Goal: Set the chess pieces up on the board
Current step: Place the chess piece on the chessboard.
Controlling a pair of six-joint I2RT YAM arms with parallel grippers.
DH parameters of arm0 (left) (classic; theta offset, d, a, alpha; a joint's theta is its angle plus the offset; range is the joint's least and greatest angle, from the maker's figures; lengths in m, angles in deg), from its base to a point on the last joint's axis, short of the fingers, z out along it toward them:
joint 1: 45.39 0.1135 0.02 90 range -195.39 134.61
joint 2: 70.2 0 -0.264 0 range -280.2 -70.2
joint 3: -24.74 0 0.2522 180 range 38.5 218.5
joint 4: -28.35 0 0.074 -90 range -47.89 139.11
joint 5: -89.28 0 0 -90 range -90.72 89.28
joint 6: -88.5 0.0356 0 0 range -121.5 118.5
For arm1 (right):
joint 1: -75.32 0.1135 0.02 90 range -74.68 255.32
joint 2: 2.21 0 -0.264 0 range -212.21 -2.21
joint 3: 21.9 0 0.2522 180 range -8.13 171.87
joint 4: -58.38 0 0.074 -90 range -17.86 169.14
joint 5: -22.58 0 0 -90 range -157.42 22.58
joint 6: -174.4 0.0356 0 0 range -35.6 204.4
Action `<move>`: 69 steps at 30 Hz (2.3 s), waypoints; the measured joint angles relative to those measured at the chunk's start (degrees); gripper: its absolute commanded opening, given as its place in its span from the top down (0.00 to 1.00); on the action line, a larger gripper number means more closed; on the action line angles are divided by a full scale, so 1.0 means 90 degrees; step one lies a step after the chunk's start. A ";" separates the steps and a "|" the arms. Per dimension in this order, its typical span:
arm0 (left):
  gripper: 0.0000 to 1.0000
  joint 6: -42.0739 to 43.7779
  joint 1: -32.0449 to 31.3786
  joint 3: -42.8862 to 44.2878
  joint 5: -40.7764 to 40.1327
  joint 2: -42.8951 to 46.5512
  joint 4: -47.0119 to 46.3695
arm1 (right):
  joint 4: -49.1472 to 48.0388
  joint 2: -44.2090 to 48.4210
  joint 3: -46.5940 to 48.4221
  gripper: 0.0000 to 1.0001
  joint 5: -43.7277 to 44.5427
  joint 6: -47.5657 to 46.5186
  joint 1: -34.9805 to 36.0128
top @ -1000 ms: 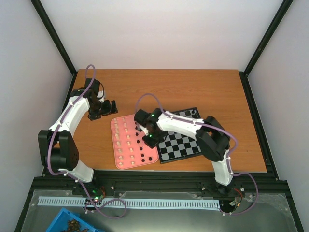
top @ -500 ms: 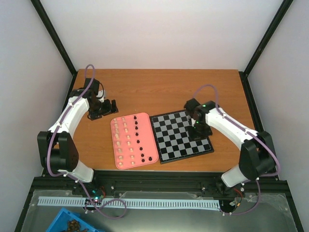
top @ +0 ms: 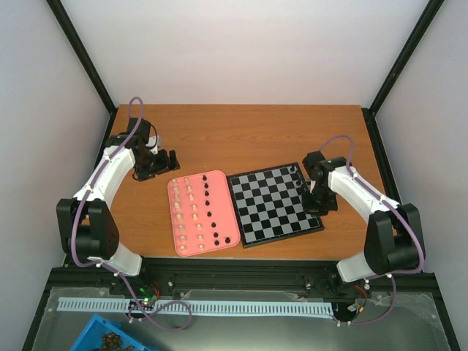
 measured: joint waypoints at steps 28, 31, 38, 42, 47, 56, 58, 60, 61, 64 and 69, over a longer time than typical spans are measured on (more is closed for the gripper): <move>0.00 0.0002 0.0000 0.0000 -0.0119 0.0000 0.0005 | -0.0891 -0.0947 -0.0102 0.97 -0.0262 -0.0299 -0.0410; 0.00 0.0002 0.0000 0.0000 -0.0121 0.0000 0.0002 | -0.0896 -0.0954 -0.0102 0.97 -0.0262 -0.0299 -0.0415; 0.00 0.0002 0.0000 0.0000 -0.0121 0.0000 0.0002 | -0.0899 -0.0962 -0.0102 0.86 -0.0277 -0.0308 -0.0418; 0.00 0.0002 0.0000 0.0000 -0.0121 0.0000 0.0005 | -0.0899 -0.0962 -0.0102 0.71 -0.0308 -0.0333 -0.0415; 0.00 0.0002 0.0000 0.0000 -0.0124 0.0000 0.0005 | -0.0857 -0.0855 -0.0102 0.57 -0.0389 -0.0345 -0.0415; 0.00 0.0002 0.0000 0.0000 -0.0129 0.0000 0.0005 | -0.0376 0.0015 0.0219 0.45 -0.0389 -0.0146 -0.0350; 0.00 0.0002 0.0000 0.0000 -0.0129 0.0000 0.0005 | -0.0177 0.0189 0.0588 0.41 -0.0226 -0.0075 -0.0124; 0.00 0.0002 0.0000 0.0005 -0.0129 -0.0010 0.0007 | -0.0073 0.0233 0.1003 0.39 -0.0146 0.0022 0.0250; 0.00 0.0002 0.0000 0.0005 -0.0129 -0.0019 0.0007 | -0.0041 0.0206 0.1302 0.38 -0.0083 0.0046 0.0539; 0.00 0.0002 0.0000 0.0039 -0.0124 -0.0058 0.0017 | -0.0017 -0.0085 0.1957 0.38 -0.0063 0.0121 0.1292; 0.00 0.0002 0.0000 0.0075 -0.0143 -0.0090 0.0017 | -0.0187 -0.1341 0.3026 0.38 -0.0066 0.0124 0.2810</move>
